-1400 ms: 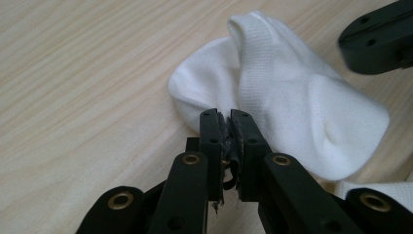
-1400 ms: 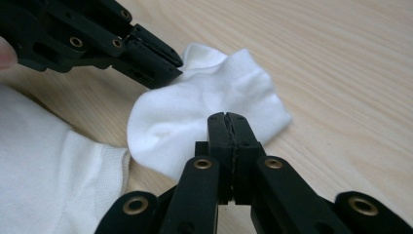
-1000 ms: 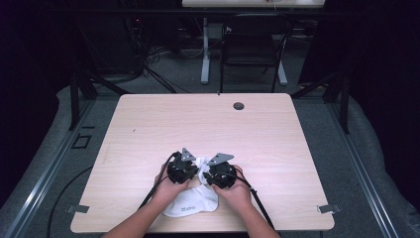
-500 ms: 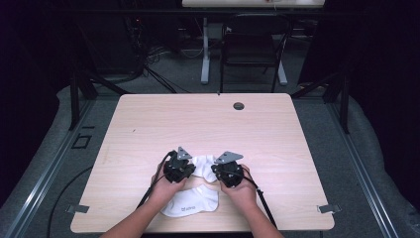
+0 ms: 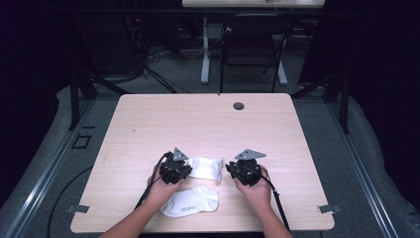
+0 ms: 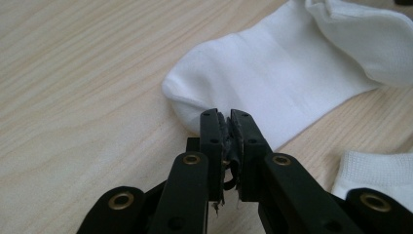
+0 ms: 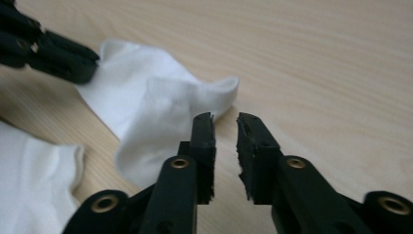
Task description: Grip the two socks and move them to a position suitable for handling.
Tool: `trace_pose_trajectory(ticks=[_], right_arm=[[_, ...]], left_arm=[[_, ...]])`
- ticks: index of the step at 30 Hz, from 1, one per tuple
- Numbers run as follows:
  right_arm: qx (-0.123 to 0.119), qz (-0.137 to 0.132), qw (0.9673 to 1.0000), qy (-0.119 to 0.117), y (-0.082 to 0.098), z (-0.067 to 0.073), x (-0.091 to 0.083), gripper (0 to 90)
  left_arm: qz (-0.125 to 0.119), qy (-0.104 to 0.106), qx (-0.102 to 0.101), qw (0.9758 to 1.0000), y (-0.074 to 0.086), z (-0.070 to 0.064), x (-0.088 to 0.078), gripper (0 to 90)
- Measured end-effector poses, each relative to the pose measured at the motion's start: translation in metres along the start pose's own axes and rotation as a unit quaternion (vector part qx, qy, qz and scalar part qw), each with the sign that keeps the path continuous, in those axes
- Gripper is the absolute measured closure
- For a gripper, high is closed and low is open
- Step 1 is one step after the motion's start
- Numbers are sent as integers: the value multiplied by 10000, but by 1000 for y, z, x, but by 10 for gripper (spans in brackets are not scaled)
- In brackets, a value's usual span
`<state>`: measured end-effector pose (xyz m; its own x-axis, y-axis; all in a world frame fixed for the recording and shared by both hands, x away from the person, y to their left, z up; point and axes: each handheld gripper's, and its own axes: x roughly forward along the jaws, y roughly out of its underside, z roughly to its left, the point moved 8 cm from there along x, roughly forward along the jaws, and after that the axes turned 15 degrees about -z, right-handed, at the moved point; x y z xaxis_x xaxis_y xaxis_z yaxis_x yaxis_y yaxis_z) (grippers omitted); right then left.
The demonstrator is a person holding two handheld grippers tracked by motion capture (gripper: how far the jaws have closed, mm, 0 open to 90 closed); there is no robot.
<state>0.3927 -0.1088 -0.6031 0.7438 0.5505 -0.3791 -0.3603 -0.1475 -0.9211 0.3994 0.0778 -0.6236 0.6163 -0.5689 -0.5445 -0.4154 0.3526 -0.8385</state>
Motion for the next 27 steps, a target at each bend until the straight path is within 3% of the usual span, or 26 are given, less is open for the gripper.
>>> trace_pose_trajectory(ticks=[2,3,4,6,9,11,14,17,23,27], right_arm=[[-93,-161,9998,-52,-10,7,-1,661],[-232,-356,9990,-124,-20,19,0,619],[-232,-356,9990,-124,-20,19,0,619],[-463,-381,9980,-221,-24,31,4,577],[-890,-133,9956,-254,-20,47,15,542],[-1420,262,9894,174,-7,43,26,543],[-1408,338,9889,326,-2,37,26,557],[-1247,341,9906,458,0,25,22,571],[-685,470,9954,470,8,4,12,590],[-584,490,9959,497,12,-1,8,599]], left_arm=[[10,1,14,10000,0,0,-1,843],[12,-5,24,10000,0,-1,-1,842],[12,-5,24,10000,0,-1,-1,841],[23,-3,29,10000,0,0,-1,840],[17,-26,13,10000,1,1,-1,839],[8,-57,-6,10000,3,3,-2,837],[31,-59,-3,10000,4,6,-3,837],[33,-87,-64,9999,7,8,-5,836],[36,-87,-118,9999,12,12,-8,820],[-36,-95,-153,9998,11,14,-11,788]])
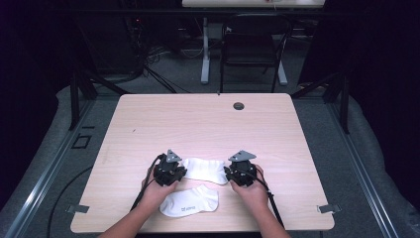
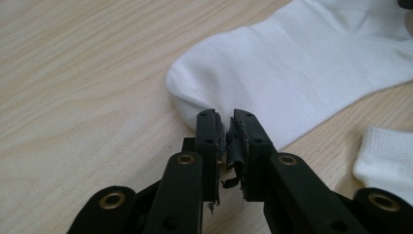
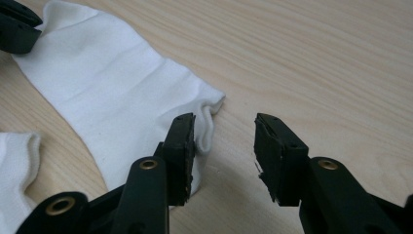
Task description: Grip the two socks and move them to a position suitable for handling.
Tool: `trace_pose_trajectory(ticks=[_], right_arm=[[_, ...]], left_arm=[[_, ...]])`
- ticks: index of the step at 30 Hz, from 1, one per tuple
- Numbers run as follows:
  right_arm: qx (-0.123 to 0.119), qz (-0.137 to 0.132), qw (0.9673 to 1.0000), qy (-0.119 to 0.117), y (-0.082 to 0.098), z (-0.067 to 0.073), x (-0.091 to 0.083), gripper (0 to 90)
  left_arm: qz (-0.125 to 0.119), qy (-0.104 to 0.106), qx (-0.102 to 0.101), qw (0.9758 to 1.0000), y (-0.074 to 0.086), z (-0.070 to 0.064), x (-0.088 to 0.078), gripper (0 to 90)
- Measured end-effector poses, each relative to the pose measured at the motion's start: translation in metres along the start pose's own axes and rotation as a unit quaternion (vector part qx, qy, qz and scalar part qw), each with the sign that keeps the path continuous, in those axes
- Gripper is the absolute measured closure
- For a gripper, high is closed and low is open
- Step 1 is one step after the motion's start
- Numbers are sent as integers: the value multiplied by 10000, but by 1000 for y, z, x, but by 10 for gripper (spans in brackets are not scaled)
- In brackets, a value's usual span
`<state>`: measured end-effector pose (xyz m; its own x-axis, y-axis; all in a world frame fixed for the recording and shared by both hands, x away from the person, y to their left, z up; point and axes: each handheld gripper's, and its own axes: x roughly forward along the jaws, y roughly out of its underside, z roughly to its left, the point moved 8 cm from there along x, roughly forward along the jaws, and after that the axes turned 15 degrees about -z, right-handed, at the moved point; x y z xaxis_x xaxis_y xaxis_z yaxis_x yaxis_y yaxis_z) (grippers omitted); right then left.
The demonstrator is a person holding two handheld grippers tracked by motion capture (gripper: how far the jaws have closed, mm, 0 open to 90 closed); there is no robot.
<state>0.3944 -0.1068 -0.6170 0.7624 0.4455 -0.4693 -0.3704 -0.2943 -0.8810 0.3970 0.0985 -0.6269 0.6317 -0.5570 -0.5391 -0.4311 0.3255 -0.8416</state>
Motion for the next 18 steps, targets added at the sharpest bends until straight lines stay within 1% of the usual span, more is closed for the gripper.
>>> trace_pose_trajectory(ticks=[1,2,3,4,5,6,7,8,9,11,13,15,16,18], right_arm=[[35,-100,9999,-40,-2,2,-1,602],[19,-108,9999,-114,-3,4,-3,606],[61,-204,9993,-292,-7,10,-5,616],[71,-210,9987,-458,-9,16,-7,627],[-13,-237,9972,-714,-11,30,-11,661],[-99,-214,9960,-861,-11,38,-14,666],[-173,-219,9947,-988,-10,47,-16,674],[-173,-219,9947,-988,-10,47,-16,674],[-273,-227,9931,-1118,-10,56,-19,687],[-370,-229,9891,-1407,-7,75,-22,705],[-516,-153,9859,-1585,-3,89,-25,715],[-577,-126,9833,-1719,1,100,-26,720],[-690,-105,9817,-1774,5,106,-25,725],[-707,-60,9813,-1788,7,107,-24,726]], left_arm=[[-6,-4,-18,10000,-1,0,-1,771],[-63,-8,-40,10000,-2,1,-3,759],[-67,-1,-50,10000,-2,2,-4,743],[-111,-17,-72,9999,-3,2,-5,731],[-115,-18,-72,9999,-4,4,-7,705],[-115,-18,-72,9999,-4,4,-7,699],[-150,-42,-83,9998,-5,5,-7,687],[-175,-50,-110,9998,-5,5,-8,687],[-180,-56,-117,9998,-6,6,-9,670],[-231,-94,-107,9996,-7,8,-11,649],[-259,-112,-120,9995,-8,9,-14,626],[-305,-136,-132,9994,-9,11,-16,611],[-343,-145,-145,9992,-10,13,-17,595],[-345,-152,-175,9991,-11,15,-18,590]])
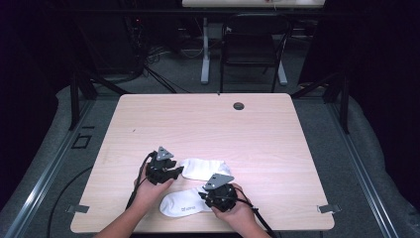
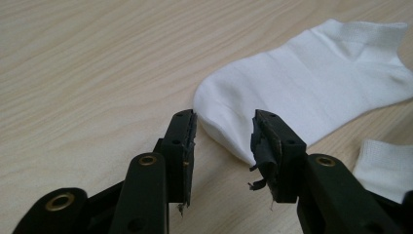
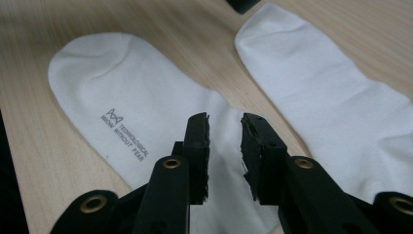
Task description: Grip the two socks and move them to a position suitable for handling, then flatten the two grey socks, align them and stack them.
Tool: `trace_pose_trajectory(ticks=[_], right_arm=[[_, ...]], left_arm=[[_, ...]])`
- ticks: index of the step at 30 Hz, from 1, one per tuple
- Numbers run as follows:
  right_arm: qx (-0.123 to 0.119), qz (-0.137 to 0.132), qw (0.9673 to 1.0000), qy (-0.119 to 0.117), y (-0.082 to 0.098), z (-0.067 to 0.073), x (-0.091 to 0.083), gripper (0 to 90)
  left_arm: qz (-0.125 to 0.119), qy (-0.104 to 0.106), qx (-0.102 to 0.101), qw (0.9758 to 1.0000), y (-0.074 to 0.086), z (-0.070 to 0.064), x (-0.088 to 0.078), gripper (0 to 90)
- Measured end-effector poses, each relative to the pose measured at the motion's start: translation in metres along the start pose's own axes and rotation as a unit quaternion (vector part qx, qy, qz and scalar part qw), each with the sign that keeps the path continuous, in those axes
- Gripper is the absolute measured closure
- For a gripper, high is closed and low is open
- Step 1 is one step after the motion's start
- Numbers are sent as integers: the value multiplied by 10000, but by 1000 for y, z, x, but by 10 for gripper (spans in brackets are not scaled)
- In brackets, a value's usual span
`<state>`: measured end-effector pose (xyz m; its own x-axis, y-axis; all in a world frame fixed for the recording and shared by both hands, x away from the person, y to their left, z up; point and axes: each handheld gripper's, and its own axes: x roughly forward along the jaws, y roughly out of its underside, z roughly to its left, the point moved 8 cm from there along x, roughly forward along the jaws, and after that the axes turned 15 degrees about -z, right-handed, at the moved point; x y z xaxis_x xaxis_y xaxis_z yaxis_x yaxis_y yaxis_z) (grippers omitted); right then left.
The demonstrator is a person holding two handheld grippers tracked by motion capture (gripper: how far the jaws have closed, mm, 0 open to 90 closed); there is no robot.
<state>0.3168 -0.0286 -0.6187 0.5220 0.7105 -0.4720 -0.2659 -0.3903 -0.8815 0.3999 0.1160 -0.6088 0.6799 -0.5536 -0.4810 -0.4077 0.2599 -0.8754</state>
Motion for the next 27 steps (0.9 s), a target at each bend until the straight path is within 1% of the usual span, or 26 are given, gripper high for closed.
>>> trace_pose_trajectory(ticks=[2,3,5,6,7,8,9,10,12,14,15,17,18,19,20,21,23,24,25,27], right_arm=[[-54,116,9999,24,6,1,3,733],[-131,209,9997,33,9,1,5,739],[-211,319,9992,92,15,0,5,750],[-190,256,9995,89,15,1,5,754],[-202,285,9993,127,15,0,4,757],[-214,333,9990,218,16,-1,2,763],[-214,333,9990,218,16,-1,2,763],[-183,370,9987,283,18,-3,-1,772],[-177,380,9987,291,18,-4,-3,775],[-91,411,9984,384,21,-8,-7,781],[-62,418,9983,400,21,-9,-8,781],[19,408,9980,485,23,-12,-12,780],[56,412,9979,502,24,-13,-13,778],[121,412,9978,514,25,-15,-16,774],[154,395,9977,532,25,-15,-16,768],[194,381,9976,542,26,-16,-18,761],[301,307,9975,568,24,-18,-22,742],[376,220,9973,592,22,-20,-25,734],[418,126,9970,635,19,-23,-28,723],[481,24,9962,729,14,-30,-32,710]], left_arm=[[6,-22,-5,10000,0,3,0,574],[11,-37,-23,10000,0,4,0,569],[9,-46,-45,10000,0,5,1,565],[18,-51,-51,10000,0,7,1,564],[18,-61,-48,10000,0,8,2,560],[14,-72,-74,9999,-1,9,2,557],[-2,-84,-96,9999,-1,9,3,557],[10,-70,-82,9999,-1,10,3,557],[19,-77,-109,9999,-2,10,4,557],[42,-63,-114,9999,-3,10,6,556],[31,-89,-88,9999,-3,11,7,555],[63,-53,-64,9999,-5,10,8,554],[34,-66,-39,10000,-6,10,10,554],[64,-43,-57,10000,-6,10,10,555],[71,-53,-28,10000,-7,11,11,555],[32,-52,-24,10000,-7,11,12,556],[42,-51,-47,10000,-7,13,14,560],[53,-41,-65,10000,-7,14,16,565],[73,-57,-63,9999,-6,15,16,567],[76,-63,-65,9999,-6,17,19,569]])
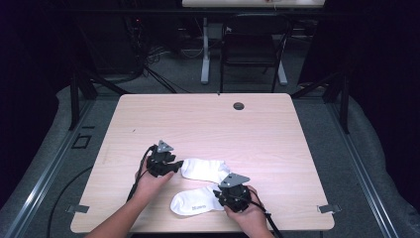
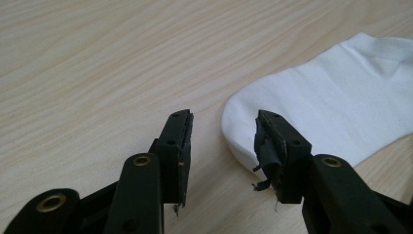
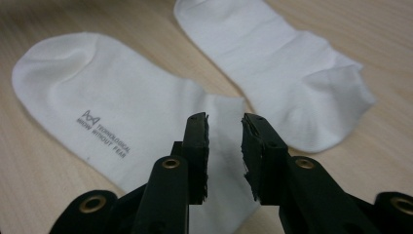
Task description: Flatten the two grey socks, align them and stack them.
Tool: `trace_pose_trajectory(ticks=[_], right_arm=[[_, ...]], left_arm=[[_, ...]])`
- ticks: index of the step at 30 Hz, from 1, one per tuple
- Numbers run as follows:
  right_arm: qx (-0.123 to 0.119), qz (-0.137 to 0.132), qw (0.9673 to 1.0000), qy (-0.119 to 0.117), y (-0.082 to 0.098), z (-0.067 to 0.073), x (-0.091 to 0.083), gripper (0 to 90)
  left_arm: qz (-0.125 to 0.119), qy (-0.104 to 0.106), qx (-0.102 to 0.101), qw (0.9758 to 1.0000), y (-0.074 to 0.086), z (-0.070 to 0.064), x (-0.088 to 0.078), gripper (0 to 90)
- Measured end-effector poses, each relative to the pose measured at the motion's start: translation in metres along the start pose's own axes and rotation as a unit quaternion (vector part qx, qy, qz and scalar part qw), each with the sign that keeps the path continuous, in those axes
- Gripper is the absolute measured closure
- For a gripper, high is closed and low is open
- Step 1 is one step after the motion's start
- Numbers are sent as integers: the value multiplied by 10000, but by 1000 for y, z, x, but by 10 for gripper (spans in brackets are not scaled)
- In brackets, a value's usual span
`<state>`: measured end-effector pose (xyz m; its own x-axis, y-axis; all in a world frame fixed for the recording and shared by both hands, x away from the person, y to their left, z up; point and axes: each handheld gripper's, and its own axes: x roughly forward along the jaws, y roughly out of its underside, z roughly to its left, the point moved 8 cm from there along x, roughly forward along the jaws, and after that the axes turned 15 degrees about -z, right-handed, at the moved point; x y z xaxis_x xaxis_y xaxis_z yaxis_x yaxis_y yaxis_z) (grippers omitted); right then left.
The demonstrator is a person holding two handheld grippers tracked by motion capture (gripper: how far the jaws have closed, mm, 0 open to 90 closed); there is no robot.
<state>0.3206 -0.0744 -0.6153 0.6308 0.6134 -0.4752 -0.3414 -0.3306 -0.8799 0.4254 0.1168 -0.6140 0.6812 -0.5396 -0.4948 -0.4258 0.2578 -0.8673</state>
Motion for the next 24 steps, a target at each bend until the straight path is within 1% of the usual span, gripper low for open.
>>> trace_pose_trajectory(ticks=[3,4,5,7,8,10,13,15,16,18,20,21,22,24], right_arm=[[173,-126,9996,158,-7,-12,-2,694],[244,-181,9993,235,-10,-18,-2,690],[246,-218,9991,281,-12,-23,-1,684],[330,-279,9982,426,-16,-34,0,669],[339,-263,9979,481,-17,-38,0,665],[461,-289,9964,654,-19,-51,3,650],[631,-212,9947,788,-18,-66,9,612],[725,-154,9941,791,-16,-71,14,597],[771,-132,9939,775,-15,-74,17,594],[823,-107,9938,739,-14,-75,22,589],[908,-97,9933,704,-14,-75,27,578],[956,-16,9930,696,-10,-77,34,579],[956,-16,9930,696,-10,-77,34,588],[1027,68,9926,648,-7,-76,37,646]], left_arm=[[88,76,-16,9999,0,-1,4,580],[61,61,-20,10000,0,-2,5,583],[84,71,50,9999,-2,-2,6,593],[94,67,54,9999,-4,-4,9,600],[136,104,45,9998,-5,-5,11,604],[142,125,48,9998,-5,-6,14,611],[273,145,71,9995,-1,-8,20,633],[382,162,100,9991,3,-9,22,642],[383,153,72,9991,4,-10,23,659],[414,190,102,9989,5,-10,24,705],[434,172,124,9988,6,-10,25,754],[463,195,139,9986,6,-10,25,800],[449,195,132,9987,6,-10,25,800],[449,193,147,9987,6,-10,24,854]])
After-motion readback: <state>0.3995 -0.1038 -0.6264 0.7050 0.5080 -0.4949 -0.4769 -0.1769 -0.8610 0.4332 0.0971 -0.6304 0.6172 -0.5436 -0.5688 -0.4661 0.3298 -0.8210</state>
